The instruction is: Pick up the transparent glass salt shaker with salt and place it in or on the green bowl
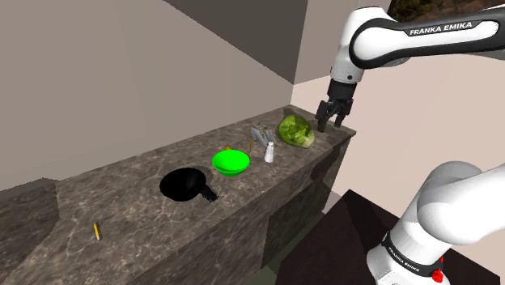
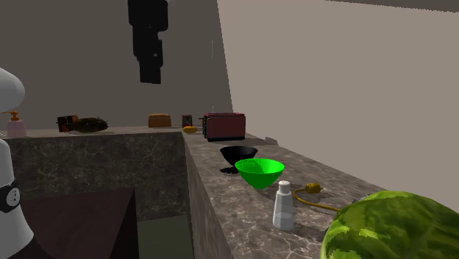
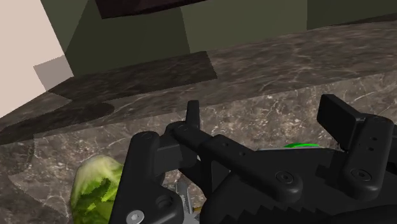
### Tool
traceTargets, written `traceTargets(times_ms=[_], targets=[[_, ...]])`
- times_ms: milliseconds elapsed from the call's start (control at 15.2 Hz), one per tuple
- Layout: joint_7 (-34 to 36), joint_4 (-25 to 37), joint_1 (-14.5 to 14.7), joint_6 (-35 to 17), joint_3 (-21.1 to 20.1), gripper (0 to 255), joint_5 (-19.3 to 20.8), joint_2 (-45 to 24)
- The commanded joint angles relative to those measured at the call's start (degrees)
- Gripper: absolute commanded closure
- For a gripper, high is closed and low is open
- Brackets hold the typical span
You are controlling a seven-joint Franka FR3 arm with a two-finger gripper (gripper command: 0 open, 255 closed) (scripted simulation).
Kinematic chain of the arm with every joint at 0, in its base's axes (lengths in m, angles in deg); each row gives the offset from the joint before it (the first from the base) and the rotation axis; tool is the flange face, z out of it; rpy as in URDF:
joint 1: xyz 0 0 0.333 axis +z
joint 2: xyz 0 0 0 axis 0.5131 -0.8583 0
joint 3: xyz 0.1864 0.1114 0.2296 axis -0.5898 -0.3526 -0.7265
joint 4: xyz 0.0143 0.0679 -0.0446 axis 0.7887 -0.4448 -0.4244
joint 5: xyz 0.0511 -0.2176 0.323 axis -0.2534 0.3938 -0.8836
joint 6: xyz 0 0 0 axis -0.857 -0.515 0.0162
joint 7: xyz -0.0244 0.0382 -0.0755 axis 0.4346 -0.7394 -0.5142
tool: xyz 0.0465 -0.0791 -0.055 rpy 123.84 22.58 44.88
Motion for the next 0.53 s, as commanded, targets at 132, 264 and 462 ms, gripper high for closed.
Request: traceTargets(times_ms=[132, 264, 462], targets=[[-3.5, -1.8, 0.3, -10.1, 2.4, 0, 0.1, -6.1], [-5.4, -2.0, 0.6, -14.8, 3.6, 0, -0.3, -9.6], [-8.6, -1.5, 1.4, -21.6, 5.5, 0, -1.4, -15.6]])
